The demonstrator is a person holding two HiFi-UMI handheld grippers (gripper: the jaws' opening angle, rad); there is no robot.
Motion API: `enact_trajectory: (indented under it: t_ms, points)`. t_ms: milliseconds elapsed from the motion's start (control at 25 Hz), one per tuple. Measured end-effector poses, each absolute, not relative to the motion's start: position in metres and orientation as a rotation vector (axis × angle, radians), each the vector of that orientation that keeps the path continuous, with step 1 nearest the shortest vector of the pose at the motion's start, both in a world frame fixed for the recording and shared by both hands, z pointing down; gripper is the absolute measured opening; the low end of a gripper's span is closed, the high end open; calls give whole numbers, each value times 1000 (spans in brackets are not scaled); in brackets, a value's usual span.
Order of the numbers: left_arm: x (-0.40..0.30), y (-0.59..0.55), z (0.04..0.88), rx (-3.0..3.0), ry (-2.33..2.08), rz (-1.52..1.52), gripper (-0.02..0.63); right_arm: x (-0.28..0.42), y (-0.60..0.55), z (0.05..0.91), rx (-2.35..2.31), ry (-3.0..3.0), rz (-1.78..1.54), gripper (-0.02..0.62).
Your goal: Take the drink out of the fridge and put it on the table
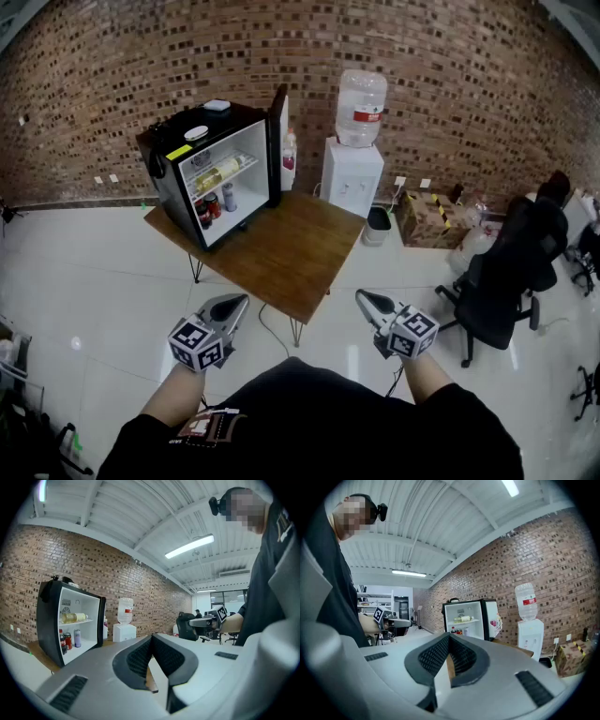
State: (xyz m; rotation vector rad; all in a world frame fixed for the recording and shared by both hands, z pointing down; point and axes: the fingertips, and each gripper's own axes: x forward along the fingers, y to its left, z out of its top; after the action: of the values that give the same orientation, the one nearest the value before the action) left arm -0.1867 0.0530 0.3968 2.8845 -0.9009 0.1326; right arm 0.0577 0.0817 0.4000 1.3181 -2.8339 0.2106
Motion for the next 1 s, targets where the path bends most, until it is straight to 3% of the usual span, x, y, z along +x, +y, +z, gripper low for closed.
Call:
enact_trajectory:
  t_ms: [520, 1000]
  points:
    - [-120, -26, 351, 2926, -1017, 138, -15, 163, 36, 378, 1447, -2807, 174, -12]
    - [-195, -190, 386, 2951, -937, 125, -15, 84, -111, 394, 1553, -2724, 246, -11]
